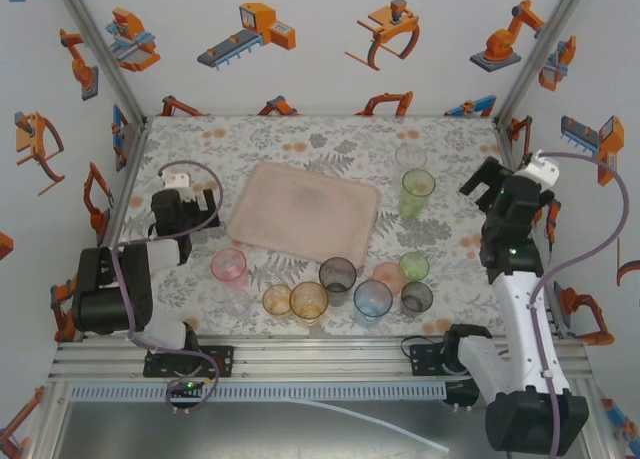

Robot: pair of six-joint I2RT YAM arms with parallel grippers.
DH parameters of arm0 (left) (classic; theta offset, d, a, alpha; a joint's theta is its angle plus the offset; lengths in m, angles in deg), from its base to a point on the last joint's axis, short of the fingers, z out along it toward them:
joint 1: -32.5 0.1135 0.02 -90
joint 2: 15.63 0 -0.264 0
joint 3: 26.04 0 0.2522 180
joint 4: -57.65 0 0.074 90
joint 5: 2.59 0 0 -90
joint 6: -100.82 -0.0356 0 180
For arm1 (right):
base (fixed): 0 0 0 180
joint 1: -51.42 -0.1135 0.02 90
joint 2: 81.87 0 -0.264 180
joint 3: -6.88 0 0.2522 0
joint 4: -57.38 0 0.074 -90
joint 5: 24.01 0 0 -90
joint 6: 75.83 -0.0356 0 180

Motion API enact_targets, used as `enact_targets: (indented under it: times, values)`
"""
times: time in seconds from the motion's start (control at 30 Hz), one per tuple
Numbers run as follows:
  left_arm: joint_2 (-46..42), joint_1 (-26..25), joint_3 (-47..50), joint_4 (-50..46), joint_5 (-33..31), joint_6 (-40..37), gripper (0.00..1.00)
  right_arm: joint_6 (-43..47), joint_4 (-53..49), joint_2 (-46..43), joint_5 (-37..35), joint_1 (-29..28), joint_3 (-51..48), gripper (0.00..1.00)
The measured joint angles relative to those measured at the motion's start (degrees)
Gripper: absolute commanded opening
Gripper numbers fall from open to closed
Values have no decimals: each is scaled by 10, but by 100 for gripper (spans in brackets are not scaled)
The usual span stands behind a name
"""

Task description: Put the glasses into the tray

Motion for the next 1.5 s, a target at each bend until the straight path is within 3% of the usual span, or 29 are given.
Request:
enact_targets:
  times: [0.1,0.17,0.23,0.33,0.43,0.5,0.53,0.63,0.77,0.9,1.07,1.5]
  values:
    - [-20,1,-42,-48,-7,3,97,-34,-82,-5,58,0,54,99]
    - [-40,1,-58,-84,-15,3,97,-44,-98,-29,104,0,54,89]
    - [-53,1,-83,-133,-26,0,97,-53,-108,-59,148,0,46,87]
    - [-65,1,-156,-253,-51,-19,97,-57,-181,-56,170,0,91,86]
    - [-71,1,-274,-401,-69,-54,97,-44,-297,30,153,0,228,81]
    - [-73,3,-374,-508,-70,-86,97,-31,-366,108,138,0,331,64]
    - [-73,3,-421,-557,-65,-101,97,-25,-391,134,137,0,361,61]
    - [-79,4,-555,-689,-43,-134,97,-5,-446,203,147,-1,396,54]
    - [-100,4,-655,-833,10,-158,97,14,-495,270,156,-14,396,54]
    - [-139,0,-653,-931,58,-174,97,32,-498,310,156,-43,395,55]
    - [-197,-5,-577,-988,82,-190,97,49,-478,370,150,-78,394,55]
    - [-244,-9,-530,-1014,112,-189,97,59,-404,468,143,-85,388,53]
